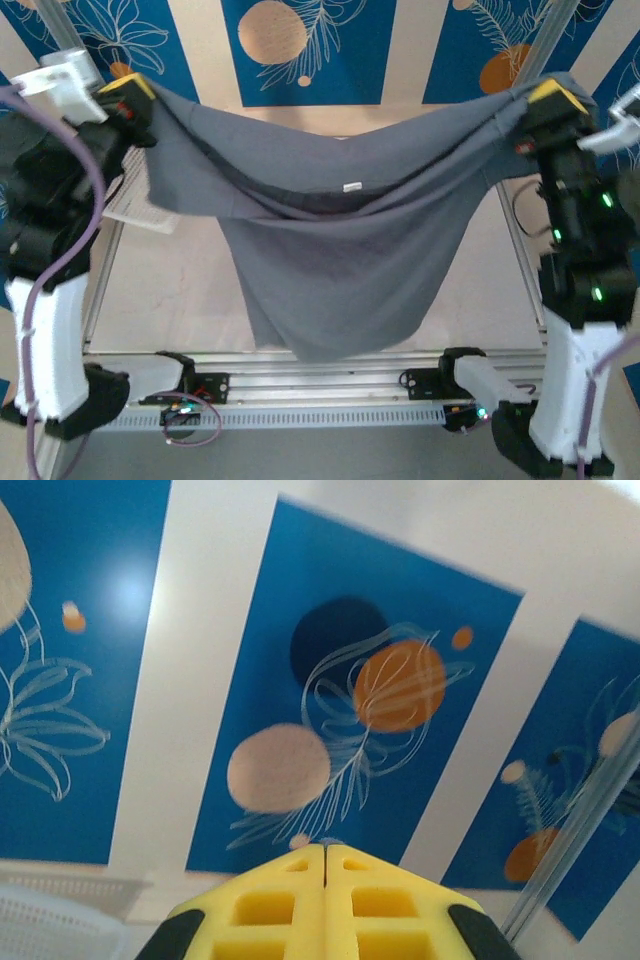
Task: Fold the inside-out t-shirt
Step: Flatten out the T-shirt at the center of the table, then turn the T-shirt inside out at the center of the table.
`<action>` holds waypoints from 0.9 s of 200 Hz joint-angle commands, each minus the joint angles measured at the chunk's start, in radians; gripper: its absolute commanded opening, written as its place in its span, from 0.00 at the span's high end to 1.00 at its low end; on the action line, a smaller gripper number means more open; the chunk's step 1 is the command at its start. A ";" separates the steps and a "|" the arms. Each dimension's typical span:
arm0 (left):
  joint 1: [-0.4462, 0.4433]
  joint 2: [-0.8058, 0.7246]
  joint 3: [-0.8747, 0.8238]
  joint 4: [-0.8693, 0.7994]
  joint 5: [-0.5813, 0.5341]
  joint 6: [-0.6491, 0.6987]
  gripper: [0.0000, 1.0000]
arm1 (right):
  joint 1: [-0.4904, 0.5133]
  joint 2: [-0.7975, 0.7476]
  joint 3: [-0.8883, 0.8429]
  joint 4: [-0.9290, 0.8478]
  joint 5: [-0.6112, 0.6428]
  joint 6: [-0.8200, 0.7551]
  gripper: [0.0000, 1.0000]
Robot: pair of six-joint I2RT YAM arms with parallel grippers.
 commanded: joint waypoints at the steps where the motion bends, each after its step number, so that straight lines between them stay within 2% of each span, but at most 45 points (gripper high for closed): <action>1: 0.023 0.131 -0.004 0.001 -0.025 -0.003 1.00 | -0.014 0.177 -0.045 -0.039 -0.004 0.005 1.00; 31: 0.090 0.387 -0.006 0.041 0.018 -0.105 1.00 | -0.053 0.476 -0.025 -0.011 -0.092 0.049 1.00; 36: 0.098 0.433 -0.004 0.063 0.025 -0.114 1.00 | -0.063 0.531 -0.003 -0.017 -0.116 0.063 0.93; 40: 0.107 0.470 -0.002 0.083 0.032 -0.117 0.99 | -0.068 0.576 0.018 -0.021 -0.136 0.069 0.81; 42: 0.109 0.487 0.002 0.092 0.034 -0.118 0.95 | -0.071 0.598 0.029 -0.024 -0.146 0.070 0.74; 48: 0.117 0.544 0.016 0.111 0.038 -0.118 0.73 | -0.080 0.660 0.075 -0.052 -0.182 0.073 0.45; 53: 0.122 0.584 0.033 0.114 0.042 -0.114 0.54 | -0.088 0.707 0.122 -0.092 -0.205 0.079 0.28; 60: 0.135 0.632 0.056 0.116 0.074 -0.109 0.32 | -0.096 0.765 0.193 -0.166 -0.227 0.087 0.16; 67: 0.146 0.656 0.066 0.116 0.111 -0.113 0.19 | -0.102 0.804 0.244 -0.217 -0.256 0.077 0.10; 76: 0.153 0.657 0.054 0.131 0.147 -0.115 0.11 | -0.105 0.822 0.271 -0.248 -0.284 0.055 0.08; 91: 0.151 0.598 -0.045 0.211 0.189 -0.116 0.08 | -0.107 0.793 0.223 -0.234 -0.312 0.035 0.08; 129: 0.119 0.337 -0.382 0.378 0.322 -0.126 0.07 | -0.105 0.590 -0.094 -0.178 -0.369 0.099 0.09; 154: 0.005 0.114 -0.656 0.460 0.382 -0.056 0.07 | -0.045 0.390 -0.422 -0.146 -0.347 0.168 0.09; 180: -0.186 -0.098 -0.924 0.492 0.380 0.093 0.07 | 0.119 0.205 -0.730 -0.200 -0.272 0.164 0.10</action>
